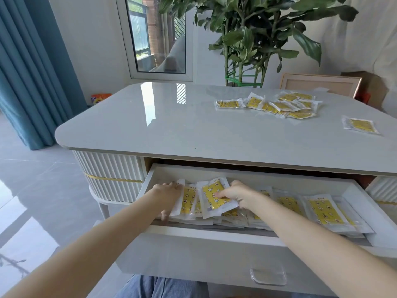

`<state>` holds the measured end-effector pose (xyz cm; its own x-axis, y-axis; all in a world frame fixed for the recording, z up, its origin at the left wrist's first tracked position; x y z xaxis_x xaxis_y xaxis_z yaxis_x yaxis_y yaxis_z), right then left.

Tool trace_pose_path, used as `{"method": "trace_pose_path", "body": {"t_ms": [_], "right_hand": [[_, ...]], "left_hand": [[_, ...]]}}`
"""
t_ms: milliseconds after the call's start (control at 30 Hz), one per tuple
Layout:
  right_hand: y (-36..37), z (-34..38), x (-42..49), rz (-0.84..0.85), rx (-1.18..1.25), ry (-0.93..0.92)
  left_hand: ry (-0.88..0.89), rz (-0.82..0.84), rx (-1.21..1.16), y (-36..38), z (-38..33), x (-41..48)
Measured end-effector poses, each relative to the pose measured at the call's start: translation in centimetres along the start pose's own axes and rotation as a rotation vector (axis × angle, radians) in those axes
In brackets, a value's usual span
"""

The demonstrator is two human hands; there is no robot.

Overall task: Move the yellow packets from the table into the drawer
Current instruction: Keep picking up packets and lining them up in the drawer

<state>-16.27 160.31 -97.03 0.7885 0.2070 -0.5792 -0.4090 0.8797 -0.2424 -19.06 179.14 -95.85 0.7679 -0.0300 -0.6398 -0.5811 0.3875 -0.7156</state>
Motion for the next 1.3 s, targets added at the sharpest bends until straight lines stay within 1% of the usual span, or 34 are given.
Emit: {"method": "trace_pose_path", "body": {"t_ms": [67, 167, 233, 267, 333, 467, 567, 700, 800, 933, 1033, 1133, 1200, 1300], "right_hand": [[0.0, -0.2, 0.1, -0.044, -0.094, -0.003], [-0.7, 0.1, -0.5, -0.165, -0.366, -0.005], [-1.1, 0.4, -0.9, -0.198, -0.471, -0.017], [-1.3, 0.4, -0.8, -0.188, -0.484, -0.012], [-1.8, 0.4, -0.8, -0.158, -0.412, -0.001], [-3.7, -0.2, -1.4, -0.093, -0.076, 0.02], [-5.6, -1.0, -2.7, -0.087, -0.039, 0.059], [-8.2, -2.7, -3.8, -0.134, -0.086, 0.082], [-9.8, -3.2, -4.3, -0.196, -0.189, 0.082], [-10.9, -3.7, -4.3, -0.266, -0.402, 0.105], [-10.9, -3.5, -4.5, -0.308, -0.625, 0.123], [-10.7, -2.6, -4.9, -0.369, -0.89, 0.074], [-10.0, -2.2, -5.0, -0.332, -0.975, 0.006], [-8.2, -2.2, -4.7, -0.107, -0.916, -0.086]], "left_hand": [[0.055, -0.012, -0.042, -0.3, -0.8, 0.1], [0.129, -0.025, -0.058, -0.7, -2.0, 0.3], [0.14, -0.031, -0.054, -1.0, -2.5, 0.5], [0.14, -0.036, -0.047, -1.2, -2.8, 0.6], [0.153, -0.047, -0.039, -1.6, -3.3, 0.6], [0.199, -0.059, -0.004, -2.3, -4.9, 0.8], [0.209, -0.058, -0.004, -2.7, -6.2, 1.1], [0.27, -0.065, 0.04, -3.6, -7.9, 1.6], [0.289, -0.03, 0.05, -3.9, -8.4, 2.3], [0.304, -0.01, 0.014, -4.1, -8.6, 2.7], [0.29, -0.003, -0.011, -3.9, -8.5, 2.8], [0.266, 0.011, -0.011, -3.8, -8.4, 2.9], [0.245, 0.02, 0.015, -3.8, -8.4, 2.9], [0.237, 0.016, 0.034, -4.2, -8.8, 2.1]]}}
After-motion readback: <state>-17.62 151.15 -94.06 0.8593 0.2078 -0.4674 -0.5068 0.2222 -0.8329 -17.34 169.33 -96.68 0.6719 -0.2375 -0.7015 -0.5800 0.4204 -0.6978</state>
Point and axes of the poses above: each hand's wrist, its own x-axis towards the middle knuckle, its own y-axis out of the palm, z = x × y, the point moved 6 cm from there along x, towards the middle knuckle, and after that the axes turned 12 degrees about z, right-handed, at the moved point
